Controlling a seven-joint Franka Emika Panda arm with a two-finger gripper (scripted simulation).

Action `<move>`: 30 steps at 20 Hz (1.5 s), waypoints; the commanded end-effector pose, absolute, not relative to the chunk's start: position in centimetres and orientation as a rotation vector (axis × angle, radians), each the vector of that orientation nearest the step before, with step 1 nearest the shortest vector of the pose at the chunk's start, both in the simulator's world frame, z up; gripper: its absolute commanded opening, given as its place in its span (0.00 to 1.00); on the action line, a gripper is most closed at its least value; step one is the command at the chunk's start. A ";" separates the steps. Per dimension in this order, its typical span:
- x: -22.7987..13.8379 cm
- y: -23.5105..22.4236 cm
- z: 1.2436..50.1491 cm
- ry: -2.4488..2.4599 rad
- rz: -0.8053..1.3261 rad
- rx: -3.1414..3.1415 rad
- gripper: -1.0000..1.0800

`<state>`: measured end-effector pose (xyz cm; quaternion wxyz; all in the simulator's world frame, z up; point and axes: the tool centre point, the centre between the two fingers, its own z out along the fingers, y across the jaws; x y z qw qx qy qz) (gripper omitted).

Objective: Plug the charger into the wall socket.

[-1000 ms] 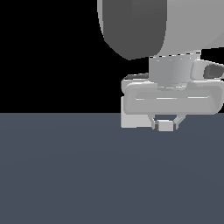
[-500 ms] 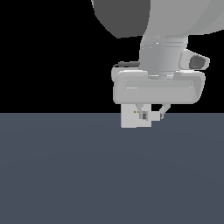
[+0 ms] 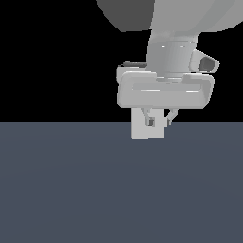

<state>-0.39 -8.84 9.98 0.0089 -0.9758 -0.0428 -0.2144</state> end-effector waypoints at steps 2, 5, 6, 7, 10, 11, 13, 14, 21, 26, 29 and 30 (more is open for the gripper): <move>-0.4 -8.7 10.0 -0.144 -0.668 -3.046 0.00; -0.4 -8.7 10.0 -0.144 -0.668 -3.046 0.00; -0.4 -8.7 10.0 -0.144 -0.668 -3.046 0.00; -0.4 -8.7 10.0 -0.144 -0.668 -3.046 0.00; -0.1 -8.6 10.0 -0.144 -0.668 -3.046 0.00; 0.1 -8.6 10.0 -0.144 -0.668 -3.046 0.00; 0.6 -8.6 10.0 -0.143 -0.667 -3.046 0.00; 0.8 -8.6 10.0 -0.143 -0.667 -3.046 0.00; 3.5 -8.3 10.0 -0.143 -0.667 -3.046 0.00; 4.5 -8.2 10.0 -0.143 -0.667 -3.046 0.00; 4.6 -8.2 10.0 -0.143 -0.667 -3.046 0.00; 4.6 -8.2 10.0 -0.144 -0.667 -3.046 0.00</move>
